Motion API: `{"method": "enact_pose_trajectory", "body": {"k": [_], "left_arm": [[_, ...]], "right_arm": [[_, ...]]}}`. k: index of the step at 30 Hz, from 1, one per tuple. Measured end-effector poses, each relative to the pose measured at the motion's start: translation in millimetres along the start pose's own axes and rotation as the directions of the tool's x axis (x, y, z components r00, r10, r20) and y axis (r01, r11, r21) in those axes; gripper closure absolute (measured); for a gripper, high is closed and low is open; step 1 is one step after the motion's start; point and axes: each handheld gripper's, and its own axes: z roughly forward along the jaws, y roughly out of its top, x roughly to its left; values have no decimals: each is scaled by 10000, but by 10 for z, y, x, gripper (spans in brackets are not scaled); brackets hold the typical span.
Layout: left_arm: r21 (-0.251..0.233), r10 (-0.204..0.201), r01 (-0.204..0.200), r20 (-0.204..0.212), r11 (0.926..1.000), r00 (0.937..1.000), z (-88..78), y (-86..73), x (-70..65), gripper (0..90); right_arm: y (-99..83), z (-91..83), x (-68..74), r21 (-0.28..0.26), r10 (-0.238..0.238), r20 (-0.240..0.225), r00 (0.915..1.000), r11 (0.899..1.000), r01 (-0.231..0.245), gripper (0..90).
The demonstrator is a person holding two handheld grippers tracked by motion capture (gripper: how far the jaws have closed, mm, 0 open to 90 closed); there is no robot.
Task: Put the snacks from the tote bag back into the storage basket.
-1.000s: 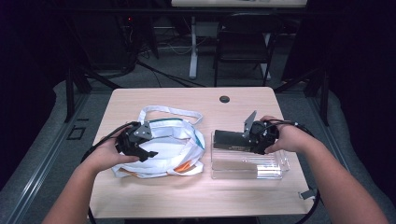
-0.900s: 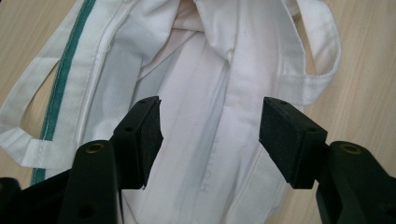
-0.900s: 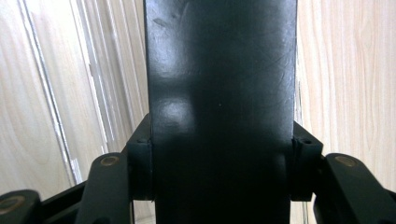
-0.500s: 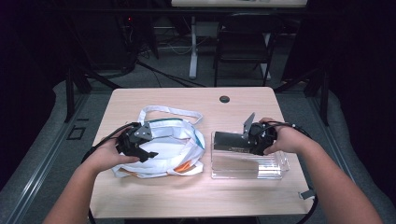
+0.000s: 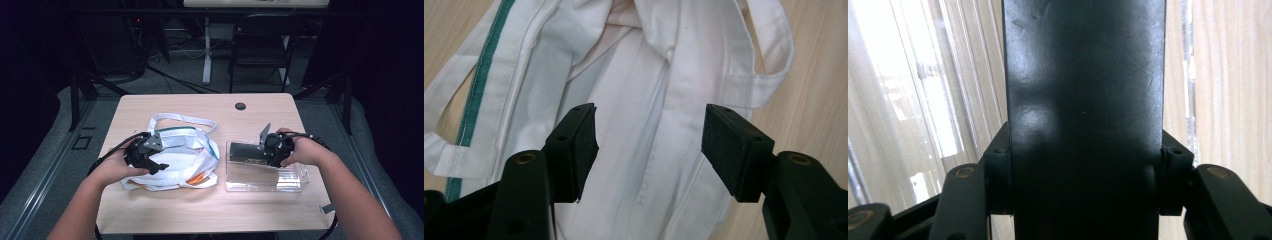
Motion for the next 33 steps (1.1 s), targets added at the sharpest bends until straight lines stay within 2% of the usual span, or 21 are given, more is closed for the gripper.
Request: {"method": "enact_pose_trajectory", "body": {"k": [5, 7, 18, 33], "left_arm": [[40, -6, 6, 41, 10000, 10000, 8, -12, 4, 390], [11, -24, 24, 37, 10000, 10000, 16, -20, 3, 390], [47, -97, 97, 59, 9999, 9999, 37, -42, 0, 390], [137, -67, 65, 119, 9999, 9999, 65, -72, 1, 390]], "right_arm": [[8, 90, 3, 243, -111, 9, 9999, 9996, 111, 423], [9, 121, 6, 103, 16, -38, 10000, 9999, -16, 423], [21, 262, -16, 212, 134, -114, 9998, 9997, -131, 423], [79, 337, -37, 324, 274, -186, 9995, 9991, -268, 421]]}}
